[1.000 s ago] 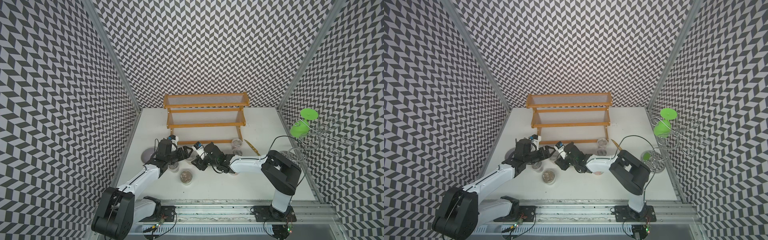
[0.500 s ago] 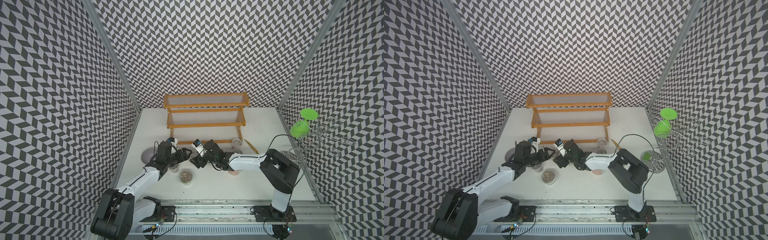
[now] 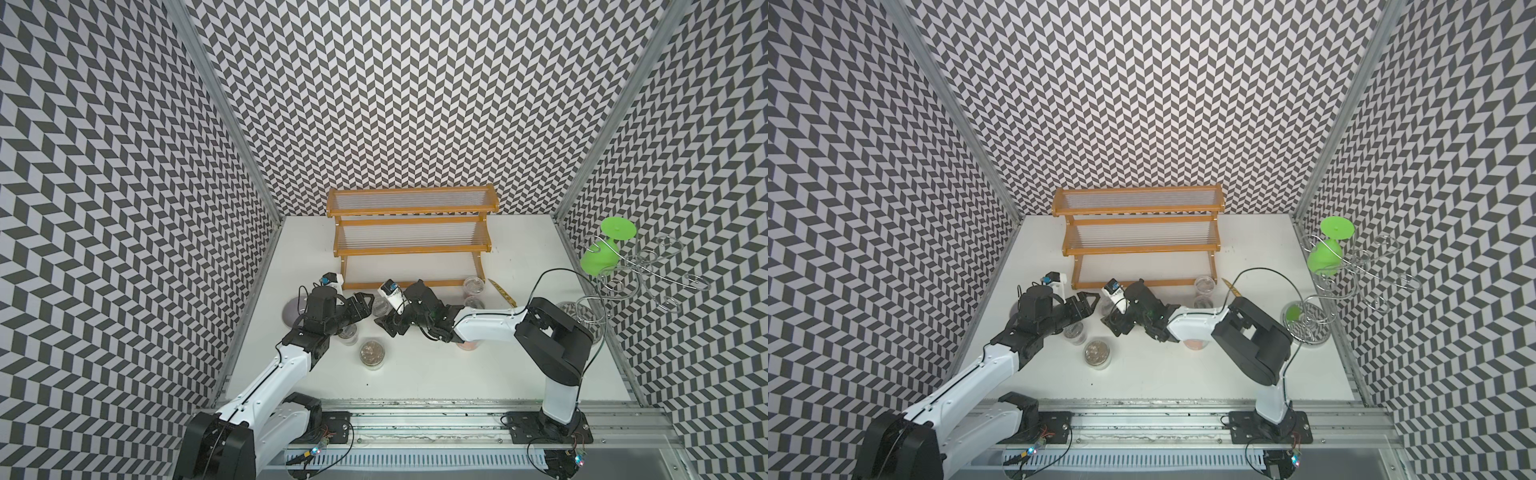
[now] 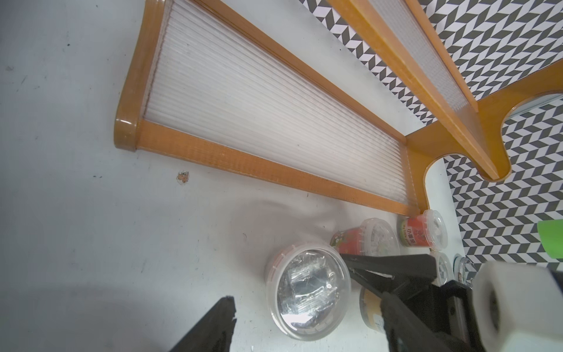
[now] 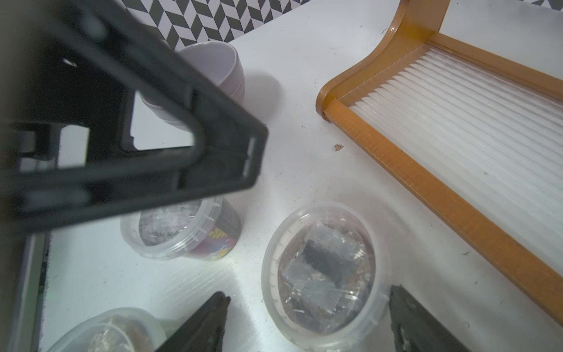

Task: Place the seed container on the shelf
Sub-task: Move the seed jar to the center of the board.

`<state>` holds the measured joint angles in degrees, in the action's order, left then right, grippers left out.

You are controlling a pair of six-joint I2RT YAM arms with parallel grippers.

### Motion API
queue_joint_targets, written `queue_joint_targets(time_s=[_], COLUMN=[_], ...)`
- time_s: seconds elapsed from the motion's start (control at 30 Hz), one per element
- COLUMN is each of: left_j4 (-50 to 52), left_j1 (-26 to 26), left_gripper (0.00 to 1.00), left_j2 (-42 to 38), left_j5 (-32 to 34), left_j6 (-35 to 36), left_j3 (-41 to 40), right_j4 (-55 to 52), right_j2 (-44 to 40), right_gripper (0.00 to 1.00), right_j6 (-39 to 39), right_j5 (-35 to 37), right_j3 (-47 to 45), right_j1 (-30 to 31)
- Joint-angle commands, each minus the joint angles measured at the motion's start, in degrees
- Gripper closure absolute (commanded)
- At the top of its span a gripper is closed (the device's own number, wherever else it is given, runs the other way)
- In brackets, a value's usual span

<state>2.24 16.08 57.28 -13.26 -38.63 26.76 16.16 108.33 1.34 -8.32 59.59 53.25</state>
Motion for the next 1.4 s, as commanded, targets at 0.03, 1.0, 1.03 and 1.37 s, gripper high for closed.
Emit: queue_joint_targets(time_s=[0.03, 1.0, 1.03, 1.37], left_j4=[1.1, -3.9, -4.2, -1.5], left_j1=[-0.4, -2.0, -2.0, -2.0], left_gripper=[0.21, 0.34, 0.35, 0.46], left_j2=[0.7, 10.7, 11.5, 15.9], left_j5=[0.9, -6.2, -6.9, -5.7], left_j6=[0.9, 3.5, 3.7, 5.5], left_j3=[1.0, 3.0, 3.4, 5.9], right_j4=[3.6, -0.5, -0.6, 2.9], right_j2=[2.2, 5.3, 5.5, 1.4], right_gripper=[0.17, 0.23, 0.22, 0.15], right_j6=[-0.2, 0.9, 0.8, -0.7], right_j5=[-1.9, 1.2, 1.0, 0.3], right_j3=[1.7, 3.6, 3.6, 0.1], right_j1=[0.4, 0.3, 0.3, 0.2])
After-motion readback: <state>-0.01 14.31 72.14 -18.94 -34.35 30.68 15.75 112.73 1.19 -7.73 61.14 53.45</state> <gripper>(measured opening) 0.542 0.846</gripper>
